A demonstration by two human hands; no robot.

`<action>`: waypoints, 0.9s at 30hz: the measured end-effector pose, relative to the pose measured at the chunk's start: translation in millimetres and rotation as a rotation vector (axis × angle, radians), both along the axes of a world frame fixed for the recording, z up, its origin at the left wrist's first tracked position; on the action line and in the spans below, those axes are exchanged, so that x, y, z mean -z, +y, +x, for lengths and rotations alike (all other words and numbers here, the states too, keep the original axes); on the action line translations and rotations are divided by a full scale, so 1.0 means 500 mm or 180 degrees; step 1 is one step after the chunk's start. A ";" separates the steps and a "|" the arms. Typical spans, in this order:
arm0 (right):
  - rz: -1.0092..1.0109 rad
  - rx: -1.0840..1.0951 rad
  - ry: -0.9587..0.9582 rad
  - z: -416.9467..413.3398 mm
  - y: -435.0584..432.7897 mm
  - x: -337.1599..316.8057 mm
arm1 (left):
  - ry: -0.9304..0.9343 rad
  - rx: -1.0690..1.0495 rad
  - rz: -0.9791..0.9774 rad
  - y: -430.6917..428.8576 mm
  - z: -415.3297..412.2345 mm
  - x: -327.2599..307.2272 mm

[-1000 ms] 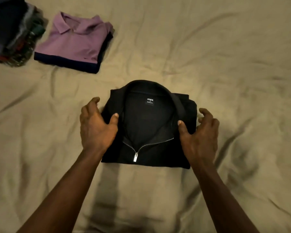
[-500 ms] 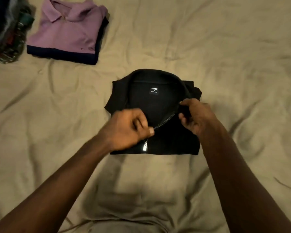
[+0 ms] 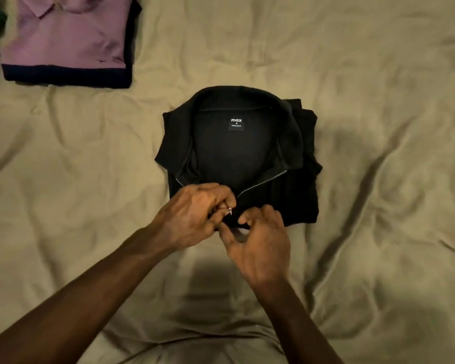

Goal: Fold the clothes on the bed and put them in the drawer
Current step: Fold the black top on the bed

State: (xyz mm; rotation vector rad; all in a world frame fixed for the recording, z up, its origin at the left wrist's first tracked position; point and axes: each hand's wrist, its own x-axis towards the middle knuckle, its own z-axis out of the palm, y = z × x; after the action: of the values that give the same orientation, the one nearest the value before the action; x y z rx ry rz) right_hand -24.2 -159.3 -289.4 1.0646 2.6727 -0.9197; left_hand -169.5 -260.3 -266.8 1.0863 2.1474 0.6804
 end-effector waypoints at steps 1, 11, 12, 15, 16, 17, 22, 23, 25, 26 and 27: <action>0.0311 -0.0049 -0.0248 -0.011 -0.007 0.000 | -0.0035 0.0177 0.0005 0.004 -0.012 -0.005; 0.0859 -0.0145 -0.0377 -0.060 -0.022 0.024 | 0.1046 0.1096 -0.0230 0.106 -0.175 -0.076; 0.0842 -0.0112 -0.0379 -0.064 -0.022 0.026 | 0.1106 0.0989 -0.0183 0.117 -0.206 -0.086; 0.0653 -0.0048 -0.0479 -0.079 -0.020 0.014 | 0.1069 0.0936 -0.0153 0.130 -0.221 -0.093; 0.0544 -0.0066 -0.0568 -0.083 -0.015 0.005 | 0.1016 0.0720 -0.0023 0.127 -0.210 -0.089; 0.0353 -0.0036 -0.0657 -0.086 -0.006 -0.005 | 0.0988 0.0289 0.0174 0.119 -0.198 -0.081; -0.0851 0.1581 0.0367 -0.131 0.077 -0.083 | 0.0077 -0.2988 0.0138 0.066 -0.201 -0.047; -0.0913 0.1776 0.0550 -0.148 0.099 -0.091 | -0.0437 -0.3364 -0.0067 0.058 -0.202 -0.040; -0.1478 0.1905 0.0623 -0.195 0.145 -0.099 | -0.1431 -0.3647 -0.0190 0.059 -0.199 -0.030; -0.1973 0.1931 0.0542 -0.222 0.165 -0.099 | -0.1898 -0.3623 -0.0039 0.068 -0.195 -0.030; -0.2532 0.1927 0.0459 -0.251 0.181 -0.100 | -0.2312 -0.3512 0.0189 0.081 -0.194 -0.029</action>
State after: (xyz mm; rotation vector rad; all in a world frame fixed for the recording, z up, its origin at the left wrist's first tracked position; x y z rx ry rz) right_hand -149.5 -68.7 -239.4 1.5952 1.7159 -1.9771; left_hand -266.6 -219.9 -252.1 -0.4355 1.8927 1.3451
